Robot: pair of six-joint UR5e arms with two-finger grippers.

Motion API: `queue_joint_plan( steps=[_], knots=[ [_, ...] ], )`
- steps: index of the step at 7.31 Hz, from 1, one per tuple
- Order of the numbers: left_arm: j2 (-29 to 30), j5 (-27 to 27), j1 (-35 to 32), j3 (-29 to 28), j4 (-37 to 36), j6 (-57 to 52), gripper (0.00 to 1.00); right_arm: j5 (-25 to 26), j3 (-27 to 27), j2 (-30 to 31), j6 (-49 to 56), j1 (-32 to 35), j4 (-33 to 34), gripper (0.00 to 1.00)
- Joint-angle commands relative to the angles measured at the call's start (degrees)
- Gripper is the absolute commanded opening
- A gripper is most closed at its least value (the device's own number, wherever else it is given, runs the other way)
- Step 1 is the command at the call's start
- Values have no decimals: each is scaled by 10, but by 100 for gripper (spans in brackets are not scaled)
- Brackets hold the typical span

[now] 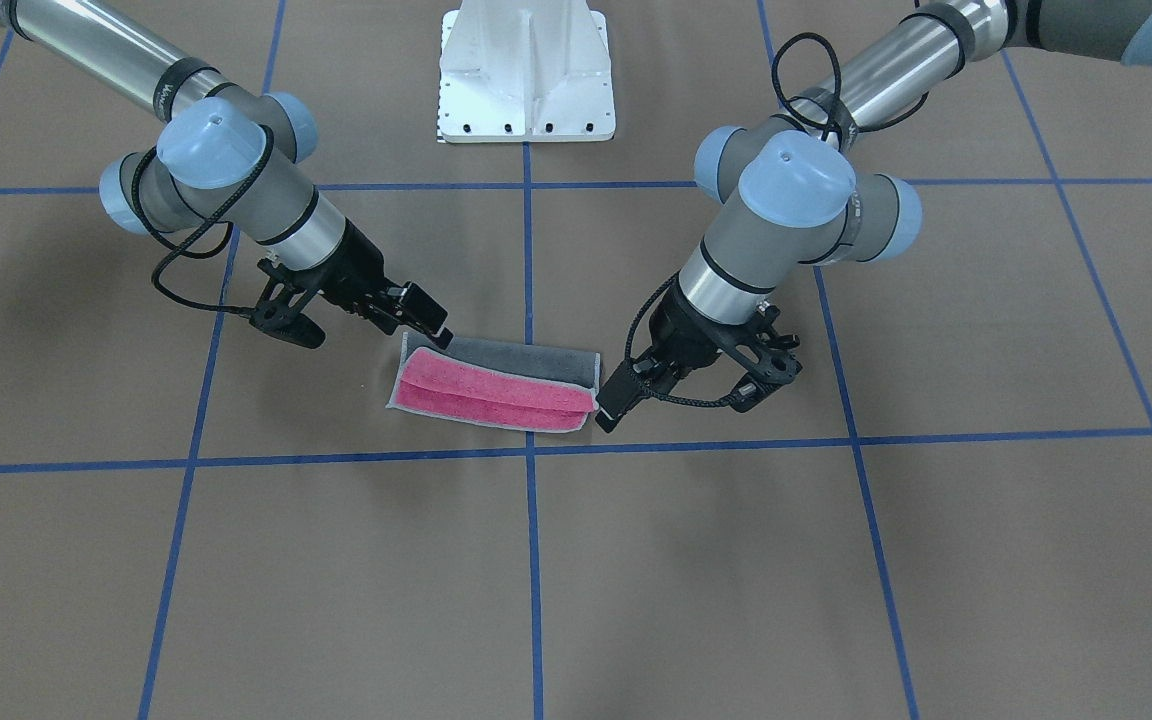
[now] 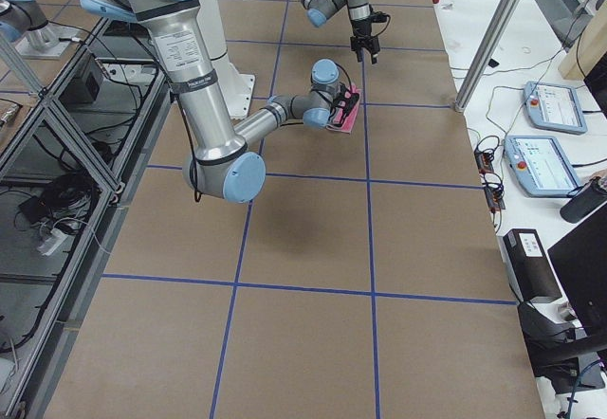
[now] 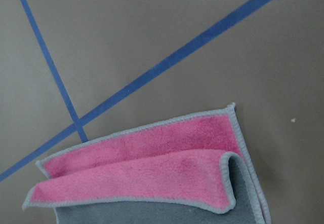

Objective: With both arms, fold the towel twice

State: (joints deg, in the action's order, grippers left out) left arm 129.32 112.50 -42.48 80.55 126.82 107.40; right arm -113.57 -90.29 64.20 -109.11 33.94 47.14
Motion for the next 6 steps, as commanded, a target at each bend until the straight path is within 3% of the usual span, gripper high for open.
queue_joint_plan(
  steps=[1, 6],
  knots=[
    [-5, 1, -2, 0, 3, 0, 100, 6, 4, -8, -33, -16, 1, 99],
    [-7, 1, -2, 0, 4, 0, 100, 33, 20, -33, -26, -9, 32, 99]
  ],
)
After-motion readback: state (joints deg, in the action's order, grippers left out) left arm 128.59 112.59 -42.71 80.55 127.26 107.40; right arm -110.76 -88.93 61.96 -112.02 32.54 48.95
